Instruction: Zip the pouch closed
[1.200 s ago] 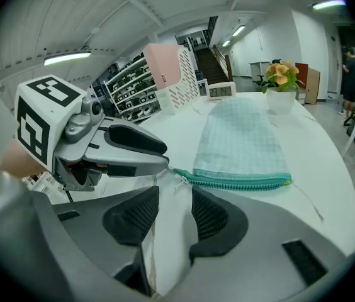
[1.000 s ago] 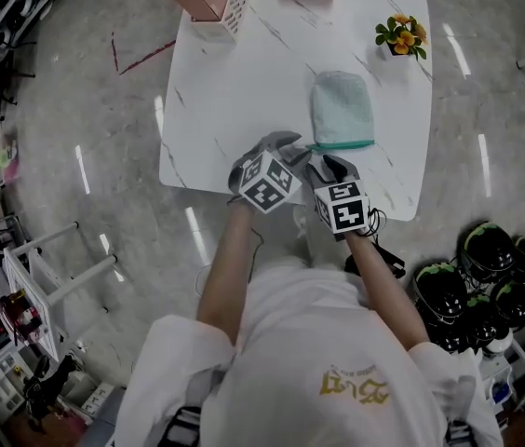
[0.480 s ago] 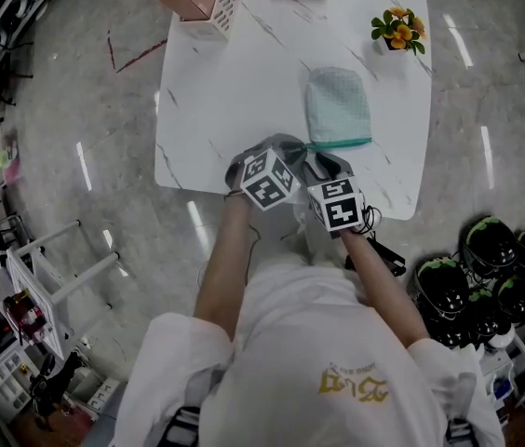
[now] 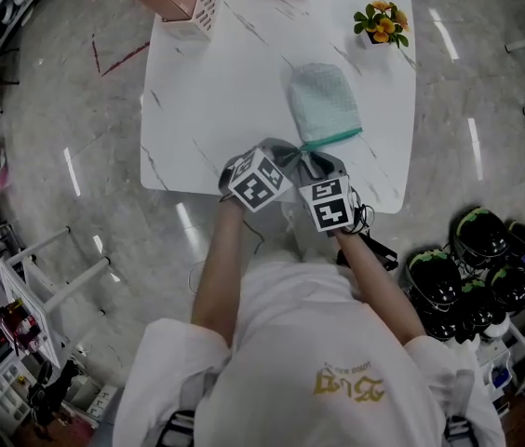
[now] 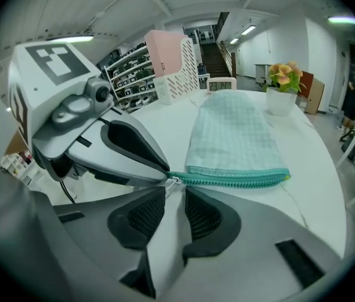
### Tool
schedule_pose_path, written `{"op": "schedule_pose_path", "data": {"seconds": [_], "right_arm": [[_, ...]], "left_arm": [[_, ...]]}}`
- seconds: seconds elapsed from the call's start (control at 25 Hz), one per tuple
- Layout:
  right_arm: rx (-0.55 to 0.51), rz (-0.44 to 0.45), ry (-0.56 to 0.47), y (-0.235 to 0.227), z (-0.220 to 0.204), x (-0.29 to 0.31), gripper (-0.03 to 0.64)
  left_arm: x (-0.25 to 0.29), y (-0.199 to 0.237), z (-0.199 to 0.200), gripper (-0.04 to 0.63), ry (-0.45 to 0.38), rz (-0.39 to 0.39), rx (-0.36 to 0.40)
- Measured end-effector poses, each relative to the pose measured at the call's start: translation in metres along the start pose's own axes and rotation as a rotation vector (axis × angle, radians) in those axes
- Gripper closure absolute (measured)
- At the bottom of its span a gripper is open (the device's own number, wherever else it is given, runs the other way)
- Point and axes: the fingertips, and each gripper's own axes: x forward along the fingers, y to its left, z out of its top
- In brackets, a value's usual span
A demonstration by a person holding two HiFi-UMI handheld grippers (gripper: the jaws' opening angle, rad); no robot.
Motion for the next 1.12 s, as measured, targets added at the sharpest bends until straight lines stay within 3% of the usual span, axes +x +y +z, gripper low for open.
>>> {"op": "schedule_pose_path", "data": {"seconds": [0.36,1.12], "right_arm": [[-0.053,-0.023,0.009,-0.005,0.001,0.000,0.598],[-0.056,-0.024,0.024,-0.016,0.005,-0.003,0.600]], "left_arm": [[0.002,-0.003,0.000,0.560,-0.016,-0.015,-0.039],[-0.004,0.009,0.001,0.561,-0.037,0.027,-0.113]]}}
